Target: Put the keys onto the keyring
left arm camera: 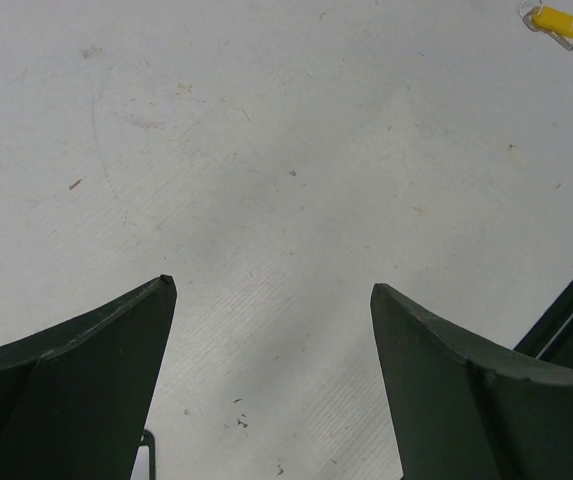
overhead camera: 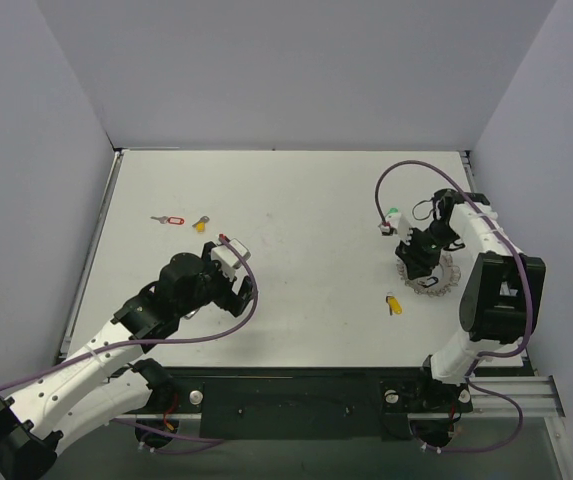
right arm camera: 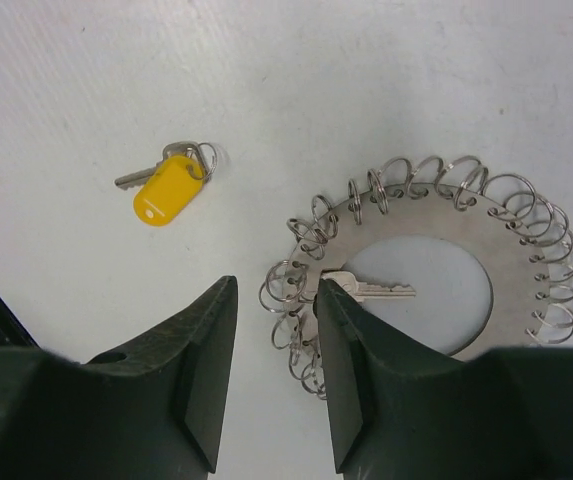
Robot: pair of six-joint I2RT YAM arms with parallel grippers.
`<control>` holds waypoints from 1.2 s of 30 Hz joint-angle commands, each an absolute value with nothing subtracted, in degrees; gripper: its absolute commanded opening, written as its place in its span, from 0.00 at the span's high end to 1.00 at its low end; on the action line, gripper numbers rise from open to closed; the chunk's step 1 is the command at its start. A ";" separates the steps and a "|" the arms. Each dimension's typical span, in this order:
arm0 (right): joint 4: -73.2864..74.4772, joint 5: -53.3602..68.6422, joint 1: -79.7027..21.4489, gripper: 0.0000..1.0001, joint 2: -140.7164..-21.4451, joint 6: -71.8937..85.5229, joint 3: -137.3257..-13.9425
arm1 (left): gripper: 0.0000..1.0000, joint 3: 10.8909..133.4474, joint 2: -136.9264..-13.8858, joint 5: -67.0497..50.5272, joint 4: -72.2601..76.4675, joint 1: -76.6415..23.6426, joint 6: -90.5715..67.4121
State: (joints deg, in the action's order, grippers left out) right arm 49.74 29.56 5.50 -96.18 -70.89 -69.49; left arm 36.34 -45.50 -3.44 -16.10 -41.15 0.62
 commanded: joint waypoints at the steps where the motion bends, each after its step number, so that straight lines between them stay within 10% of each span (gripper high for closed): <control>1: 55.28 27.87 3.87 0.66 -96.41 -84.64 -69.34 | 0.11 36.21 -45.70 -2.99 -13.71 -40.78 0.88; 36: 45.70 13.71 -4.83 0.80 -104.23 -72.51 -70.23 | 0.11 36.30 -47.02 -3.43 -13.71 -39.20 0.88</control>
State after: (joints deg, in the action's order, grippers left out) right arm 43.48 15.29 -3.81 -102.65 -73.21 -70.87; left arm 36.03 -47.16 -3.22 -16.08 -39.57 0.62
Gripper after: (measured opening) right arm 0.211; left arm 0.894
